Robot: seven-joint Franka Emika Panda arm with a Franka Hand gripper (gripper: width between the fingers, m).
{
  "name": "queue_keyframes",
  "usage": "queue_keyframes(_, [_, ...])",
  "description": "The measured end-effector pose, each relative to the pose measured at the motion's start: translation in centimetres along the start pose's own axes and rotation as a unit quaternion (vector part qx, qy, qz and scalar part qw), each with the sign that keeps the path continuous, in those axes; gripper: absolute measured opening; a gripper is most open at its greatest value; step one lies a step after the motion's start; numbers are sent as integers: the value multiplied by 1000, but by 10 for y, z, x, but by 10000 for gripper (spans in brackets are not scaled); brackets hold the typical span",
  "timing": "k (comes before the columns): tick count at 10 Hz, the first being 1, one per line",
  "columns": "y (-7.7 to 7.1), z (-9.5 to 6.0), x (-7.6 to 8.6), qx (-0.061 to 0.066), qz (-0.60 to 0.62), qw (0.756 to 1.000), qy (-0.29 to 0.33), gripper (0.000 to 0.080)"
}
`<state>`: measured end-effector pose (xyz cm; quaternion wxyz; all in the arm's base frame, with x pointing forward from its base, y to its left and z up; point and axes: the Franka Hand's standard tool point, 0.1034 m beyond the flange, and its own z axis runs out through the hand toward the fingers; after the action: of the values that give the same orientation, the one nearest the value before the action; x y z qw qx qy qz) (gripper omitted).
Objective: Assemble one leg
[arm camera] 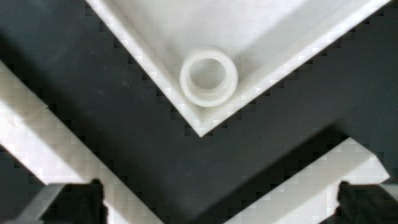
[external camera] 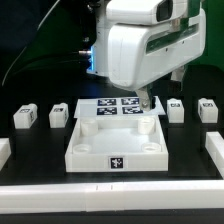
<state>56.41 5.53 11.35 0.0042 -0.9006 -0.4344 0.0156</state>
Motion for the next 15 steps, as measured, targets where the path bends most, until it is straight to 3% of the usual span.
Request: queue_keyframes(15, [-2,4,-1,1,-1,1000,0,650])
